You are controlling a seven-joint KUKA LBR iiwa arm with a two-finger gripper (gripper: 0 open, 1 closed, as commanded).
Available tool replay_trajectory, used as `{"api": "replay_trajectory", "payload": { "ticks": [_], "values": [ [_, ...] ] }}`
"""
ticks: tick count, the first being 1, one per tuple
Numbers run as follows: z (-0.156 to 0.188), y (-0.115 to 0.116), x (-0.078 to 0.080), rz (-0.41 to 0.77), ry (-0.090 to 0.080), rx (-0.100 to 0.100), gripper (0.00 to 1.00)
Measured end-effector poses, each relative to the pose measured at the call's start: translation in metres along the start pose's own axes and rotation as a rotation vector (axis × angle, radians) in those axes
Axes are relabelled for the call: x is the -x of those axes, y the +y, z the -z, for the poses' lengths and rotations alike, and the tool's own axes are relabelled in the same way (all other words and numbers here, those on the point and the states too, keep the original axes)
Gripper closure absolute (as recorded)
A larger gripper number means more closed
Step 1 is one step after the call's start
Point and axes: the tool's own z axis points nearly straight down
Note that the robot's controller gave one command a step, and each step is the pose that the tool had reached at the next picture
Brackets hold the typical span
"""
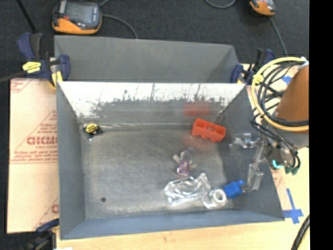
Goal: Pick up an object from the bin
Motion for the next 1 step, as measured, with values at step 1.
{"api": "replay_trajectory", "payload": {
  "ticks": [1],
  "values": [
    [-0.1205, -0.0292, 0.0034, 0.388, -0.002, 0.000, 0.00]
  ]
}}
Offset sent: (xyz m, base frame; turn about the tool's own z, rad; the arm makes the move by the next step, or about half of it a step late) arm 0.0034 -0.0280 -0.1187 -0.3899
